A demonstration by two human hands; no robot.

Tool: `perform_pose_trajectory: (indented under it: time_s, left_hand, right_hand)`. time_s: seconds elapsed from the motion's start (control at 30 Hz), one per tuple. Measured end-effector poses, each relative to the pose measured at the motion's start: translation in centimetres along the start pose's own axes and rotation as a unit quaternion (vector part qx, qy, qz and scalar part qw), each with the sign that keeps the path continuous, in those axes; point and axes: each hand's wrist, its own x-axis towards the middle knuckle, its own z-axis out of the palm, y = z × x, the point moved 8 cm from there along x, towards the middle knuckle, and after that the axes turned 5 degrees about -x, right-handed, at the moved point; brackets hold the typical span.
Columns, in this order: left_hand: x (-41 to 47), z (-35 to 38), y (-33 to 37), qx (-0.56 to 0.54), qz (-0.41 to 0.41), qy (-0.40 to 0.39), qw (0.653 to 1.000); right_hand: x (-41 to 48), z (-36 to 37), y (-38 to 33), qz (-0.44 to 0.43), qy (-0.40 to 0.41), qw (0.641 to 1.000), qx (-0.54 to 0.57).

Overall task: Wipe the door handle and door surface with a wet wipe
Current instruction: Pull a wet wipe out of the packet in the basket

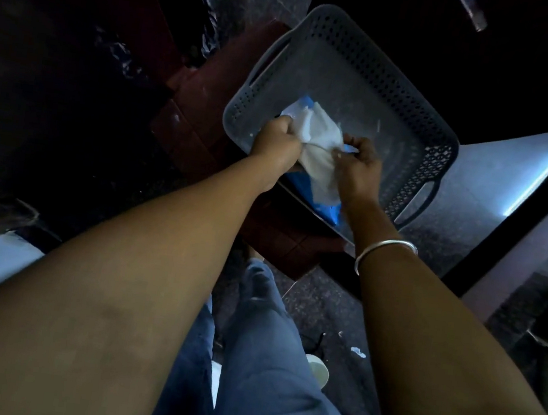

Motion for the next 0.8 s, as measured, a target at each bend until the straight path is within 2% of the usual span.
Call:
perform_pose_trajectory:
  time_s: [0.1, 0.17, 0.37, 0.43, 0.6, 0.7, 0.8]
  left_hand:
    - [0.0, 0.0, -0.2, -0.082, -0.04, -0.002, 0.996]
    - [-0.1, -0.2, 0.0, -0.125, -0.044, 0.009, 0.991]
    - [0.4, -2.1, -0.2, -0.16, -0.05, 0.058, 0.984]
    - [0.4, -2.5, -0.2, -0.166, -0.041, 0.056, 0.984]
    - [0.6, -2.9, 0.0, -0.077, -0.002, 0.037, 0.996]
    - [0.8, -3.0, 0.6, 0.038, 0.038, 0.048, 0.997]
    - [0.8, -2.6, 1.1, 0.125, 0.077, 0.042, 0.988]
  right_hand:
    - [0.5, 0.1, 1.4, 0.088, 0.012, 0.988, 0.126]
    - [0.3, -0.3, 1.9, 0.119, 0.031, 0.984, 0.129]
    - [0.1, -1.9, 1.5, 0.086, 0.108, 0.981, 0.137]
    - [-0.4, -2.5, 0.9, 0.061, 0.129, 0.986, 0.085]
    - [-1.7, -2.4, 0.5, -0.007, 0.127, 0.989, -0.08]
    - [-2.1, -2.1, -0.3, -0.075, 0.149, 0.969, -0.184]
    - [-1.8, -0.9, -0.5, -0.088, 0.122, 0.943, -0.297]
